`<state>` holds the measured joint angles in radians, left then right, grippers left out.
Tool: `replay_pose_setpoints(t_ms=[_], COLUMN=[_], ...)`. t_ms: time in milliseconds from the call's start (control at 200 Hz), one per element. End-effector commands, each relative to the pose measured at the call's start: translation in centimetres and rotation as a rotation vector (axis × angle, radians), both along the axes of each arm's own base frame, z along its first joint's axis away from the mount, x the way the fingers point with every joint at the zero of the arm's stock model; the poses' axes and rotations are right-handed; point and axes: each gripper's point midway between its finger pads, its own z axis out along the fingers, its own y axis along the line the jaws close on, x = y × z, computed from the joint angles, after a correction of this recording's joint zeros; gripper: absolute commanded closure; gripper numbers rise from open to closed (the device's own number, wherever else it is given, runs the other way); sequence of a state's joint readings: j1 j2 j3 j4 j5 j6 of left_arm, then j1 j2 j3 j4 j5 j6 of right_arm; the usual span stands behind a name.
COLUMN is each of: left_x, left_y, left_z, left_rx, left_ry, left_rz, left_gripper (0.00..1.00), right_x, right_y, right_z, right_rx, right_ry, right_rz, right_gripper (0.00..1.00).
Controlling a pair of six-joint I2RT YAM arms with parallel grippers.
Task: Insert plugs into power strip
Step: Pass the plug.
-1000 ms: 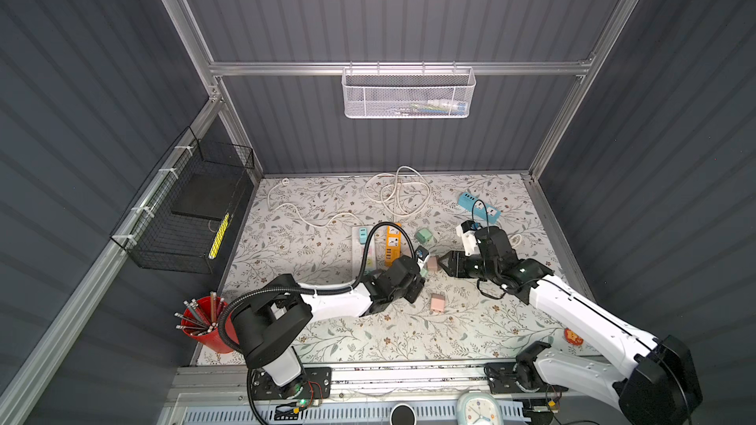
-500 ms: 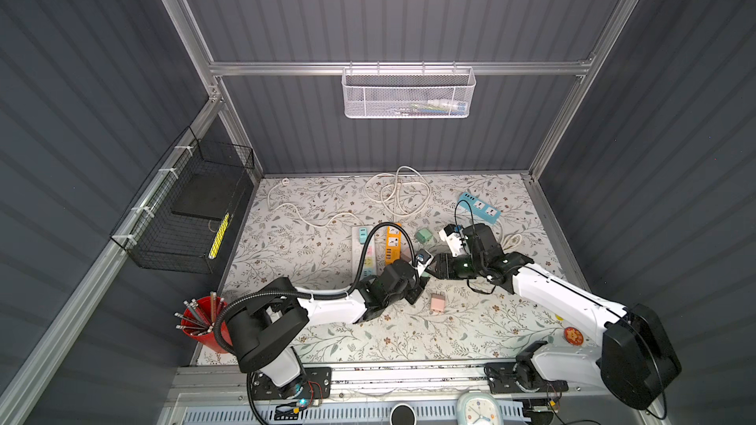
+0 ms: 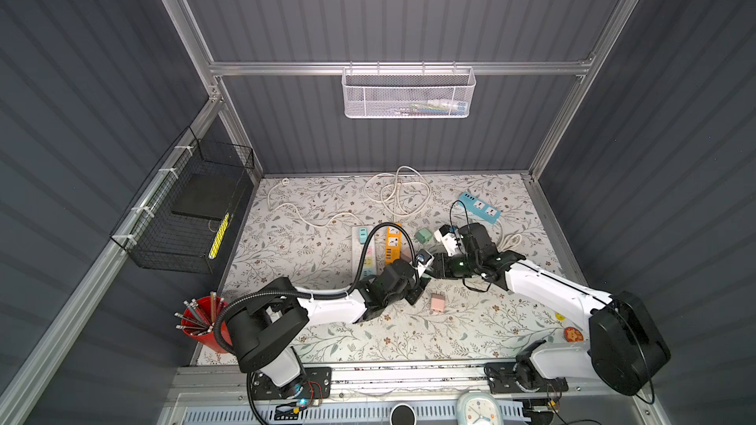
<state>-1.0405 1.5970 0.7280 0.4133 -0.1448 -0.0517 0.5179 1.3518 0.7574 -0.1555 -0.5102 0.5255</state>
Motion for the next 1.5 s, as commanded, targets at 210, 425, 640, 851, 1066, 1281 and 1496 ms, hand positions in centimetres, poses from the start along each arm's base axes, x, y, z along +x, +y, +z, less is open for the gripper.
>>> replay_pose_setpoints(t_ms=[210,425,640,851,1066,1281,1496], left_x=[0.0,0.1,0.3,0.5,0.5,-0.1,2.7], left_y=[-0.6,-0.8,-0.7,-0.3,0.0,3.1,12.4], left_z=[2.0,2.1,2.3,2.5,2.8,5.1,6.3], left_rx=[-0.044,-0.041,-0.039,-0.023,-0.007,-0.032,0.036], left_ry=[-0.030,-0.032,-0.038,-0.055,-0.055,-0.035,-0.007], left_rz=[-0.012,-0.012,-0.001,0.013,0.014,0.105,0.640], left_gripper=[0.72,0.66,0.52,0.39,0.35,0.33,0.23], right_x=[-0.4,-0.4,0.0,0.6,1.4,3.4,4.7], right_y=[0.6,0.8,0.6,0.3,-0.3,-1.2,1.2], right_z=[-0.3,-0.4,-0.1,-0.2,-0.5,0.6,2.5], right_rx=[0.033,0.036,0.029,0.008,-0.026,-0.129,-0.244], right_ry=[0.011,0.009,-0.012,-0.032,-0.047,-0.133,-0.243], right_rz=[0.023,0.030,0.013,-0.014,-0.059,-0.160,-0.190], right_gripper=[0.61,0.68,0.73,0.75,0.75,0.76,0.76])
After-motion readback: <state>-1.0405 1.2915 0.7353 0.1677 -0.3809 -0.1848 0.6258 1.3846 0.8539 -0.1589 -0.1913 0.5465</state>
